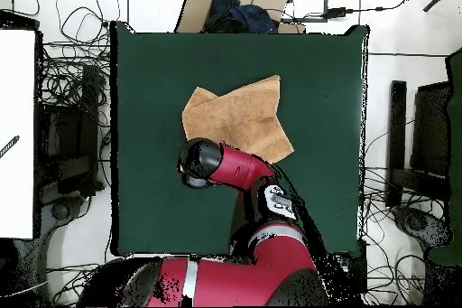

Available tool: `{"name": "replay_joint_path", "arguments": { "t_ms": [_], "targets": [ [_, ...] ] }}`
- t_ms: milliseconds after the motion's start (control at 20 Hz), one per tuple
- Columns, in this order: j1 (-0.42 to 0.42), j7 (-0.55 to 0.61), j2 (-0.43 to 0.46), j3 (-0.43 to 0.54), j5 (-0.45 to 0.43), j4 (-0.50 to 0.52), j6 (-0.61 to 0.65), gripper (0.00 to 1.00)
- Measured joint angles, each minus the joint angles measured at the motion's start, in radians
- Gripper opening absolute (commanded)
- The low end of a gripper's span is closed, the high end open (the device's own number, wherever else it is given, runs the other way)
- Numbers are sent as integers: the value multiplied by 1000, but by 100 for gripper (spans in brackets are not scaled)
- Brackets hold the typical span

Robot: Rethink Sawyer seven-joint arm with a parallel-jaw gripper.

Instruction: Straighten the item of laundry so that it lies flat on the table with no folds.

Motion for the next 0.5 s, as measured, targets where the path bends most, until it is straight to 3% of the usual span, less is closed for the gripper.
{"name": "replay_joint_path", "arguments": {
  "t_ms": [500],
  "targets": [
    [-21, 0, 21, 0, 21, 0, -28, 100]
  ]
}}
